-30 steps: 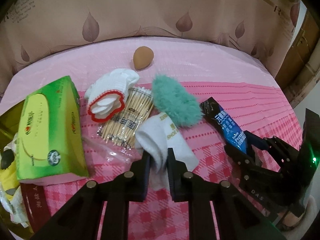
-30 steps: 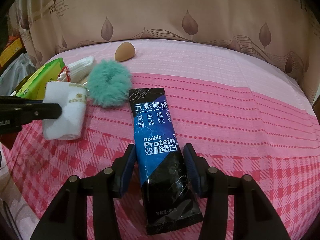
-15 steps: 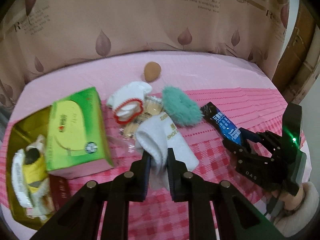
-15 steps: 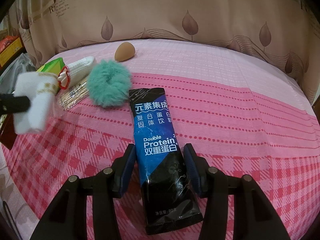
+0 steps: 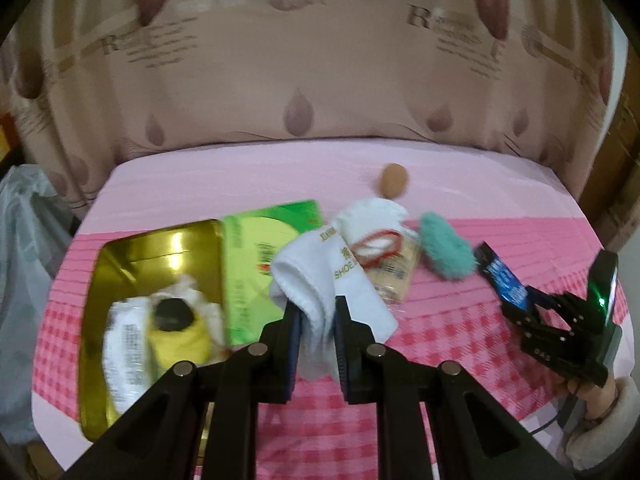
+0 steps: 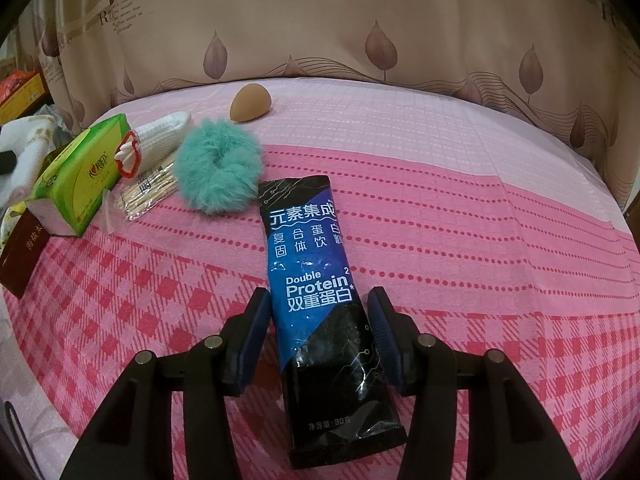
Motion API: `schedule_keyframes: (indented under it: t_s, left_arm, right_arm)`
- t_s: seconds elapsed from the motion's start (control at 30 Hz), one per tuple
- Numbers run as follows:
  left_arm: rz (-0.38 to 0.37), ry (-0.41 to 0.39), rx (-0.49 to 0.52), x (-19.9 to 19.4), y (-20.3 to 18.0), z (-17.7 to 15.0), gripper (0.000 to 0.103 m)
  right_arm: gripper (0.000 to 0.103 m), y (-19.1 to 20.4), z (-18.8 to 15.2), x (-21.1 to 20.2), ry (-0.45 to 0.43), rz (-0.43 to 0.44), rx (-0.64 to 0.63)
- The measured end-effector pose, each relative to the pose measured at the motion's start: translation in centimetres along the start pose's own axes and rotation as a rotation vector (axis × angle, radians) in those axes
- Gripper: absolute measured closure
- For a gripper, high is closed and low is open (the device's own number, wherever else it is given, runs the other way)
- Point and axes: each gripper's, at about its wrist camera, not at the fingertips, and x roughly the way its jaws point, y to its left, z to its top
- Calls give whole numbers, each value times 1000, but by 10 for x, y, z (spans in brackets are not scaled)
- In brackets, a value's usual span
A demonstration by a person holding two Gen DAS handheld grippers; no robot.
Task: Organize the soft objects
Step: 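Carry the white sock over the gold tin with the left tool while the right holds the packet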
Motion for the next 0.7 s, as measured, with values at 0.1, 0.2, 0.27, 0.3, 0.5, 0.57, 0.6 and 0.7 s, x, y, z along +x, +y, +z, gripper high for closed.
schedule_keyframes:
  t_s: [0.1, 0.2, 0.27, 0.3, 0.5, 0.57, 0.6, 0.7]
  left_arm:
    - [24, -11, -28, -6, 20, 3, 87]
    - [57, -19, -59, -10, 42, 6, 87]
    - [81, -24, -76, -10, 54, 8, 87]
    - [90, -24, -84, -10, 60, 9, 87]
    - [131, -11, -162, -8, 103, 14, 88]
    - [142, -9, -179, -7, 112, 15, 87]
    - [151, -6, -191, -5, 119, 16, 87]
    - [165, 1, -213, 0, 130, 19, 87]
  right_arm:
    - [55, 0, 0, 0, 0, 0, 0]
    - [55, 0, 0, 0, 0, 0, 0]
    - [55, 0, 0, 0, 0, 0, -1]
    - [55, 0, 0, 0, 1, -1, -2]
    - [55, 0, 0, 0, 1, -2, -3]
    - [55, 0, 0, 0, 1, -2, -3]
    - [55, 0, 0, 0, 1, -2, -3]
    - [54, 0, 0, 0, 1, -3, -3]
